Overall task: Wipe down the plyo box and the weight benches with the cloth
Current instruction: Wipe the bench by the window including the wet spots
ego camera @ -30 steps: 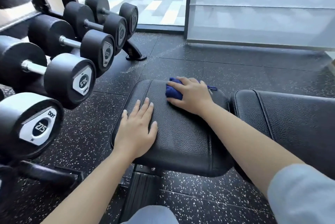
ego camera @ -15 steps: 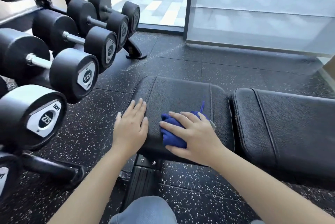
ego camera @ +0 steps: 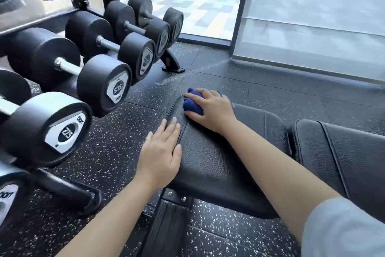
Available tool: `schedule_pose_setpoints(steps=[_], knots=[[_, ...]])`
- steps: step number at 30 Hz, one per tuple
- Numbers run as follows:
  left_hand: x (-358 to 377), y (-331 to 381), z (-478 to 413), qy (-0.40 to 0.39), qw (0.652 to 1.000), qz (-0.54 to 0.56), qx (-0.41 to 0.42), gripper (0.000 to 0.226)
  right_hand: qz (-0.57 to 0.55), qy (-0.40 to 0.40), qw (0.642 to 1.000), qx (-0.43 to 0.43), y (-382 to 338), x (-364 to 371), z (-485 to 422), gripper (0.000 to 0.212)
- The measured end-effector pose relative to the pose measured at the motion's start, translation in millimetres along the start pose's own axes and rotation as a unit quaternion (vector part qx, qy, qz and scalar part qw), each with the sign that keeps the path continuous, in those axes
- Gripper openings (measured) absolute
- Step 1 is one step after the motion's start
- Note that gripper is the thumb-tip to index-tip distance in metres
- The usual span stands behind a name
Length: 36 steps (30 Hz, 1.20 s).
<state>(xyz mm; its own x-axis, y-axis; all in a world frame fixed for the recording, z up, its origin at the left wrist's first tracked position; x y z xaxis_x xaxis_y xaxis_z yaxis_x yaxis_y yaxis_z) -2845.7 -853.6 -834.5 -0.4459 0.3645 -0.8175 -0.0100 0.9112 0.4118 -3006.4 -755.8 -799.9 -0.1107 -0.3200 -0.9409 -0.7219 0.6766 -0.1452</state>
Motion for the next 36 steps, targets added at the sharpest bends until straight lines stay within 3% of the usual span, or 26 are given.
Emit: schedule_pose_setpoints(steps=[2, 8, 14, 20, 24, 30, 33, 36], knots=[[1, 1, 2, 0.0, 1.0, 0.0, -0.02, 0.065, -0.032, 0.05, 0.997, -0.042, -5, -7, 37, 0.052], [2, 1, 5, -0.005, 0.998, 0.006, -0.059, 0.071, -0.031, 0.076, 0.991, -0.104, -9, -26, 132, 0.049], [1, 5, 4, 0.013, 0.995, 0.004, -0.102, 0.076, -0.04, 0.043, 0.995, -0.075, -10, -9, 45, 0.051], [2, 7, 5, -0.023, 0.982, -0.028, -0.186, 0.08, 0.051, -0.06, 0.997, 0.022, -19, 14, -45, 0.045], [-2, 1, 7, -0.06, 0.985, -0.045, -0.158, 0.092, 0.02, -0.027, 0.999, -0.016, -27, 6, -3, 0.049], [-21, -20, 42, -0.061, 0.992, -0.024, -0.109, 0.071, -0.025, 0.062, 0.994, -0.089, -59, -16, 112, 0.047], [-28, -32, 49, -0.048, 0.994, -0.051, -0.089, 0.062, -0.033, 0.076, 0.994, -0.076, -61, -16, 114, 0.046], [-34, -41, 49, -0.034, 0.992, -0.1, -0.07, 0.05, -0.027, 0.031, 0.998, -0.043, -65, -9, 73, 0.05]])
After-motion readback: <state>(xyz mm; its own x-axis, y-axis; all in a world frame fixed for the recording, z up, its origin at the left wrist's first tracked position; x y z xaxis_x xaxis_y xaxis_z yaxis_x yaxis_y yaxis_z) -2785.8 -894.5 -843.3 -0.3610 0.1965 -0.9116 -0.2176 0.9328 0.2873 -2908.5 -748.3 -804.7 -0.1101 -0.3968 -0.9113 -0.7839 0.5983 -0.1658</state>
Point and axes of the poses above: each hand's wrist, its own z-axis away from the middle knuckle, its own x-axis out of the palm, y = z × x, the point moved 1 cm from there along -z, towards the middle knuckle, and after that the axes turned 2 degrees about x, right-handed, at the moved point
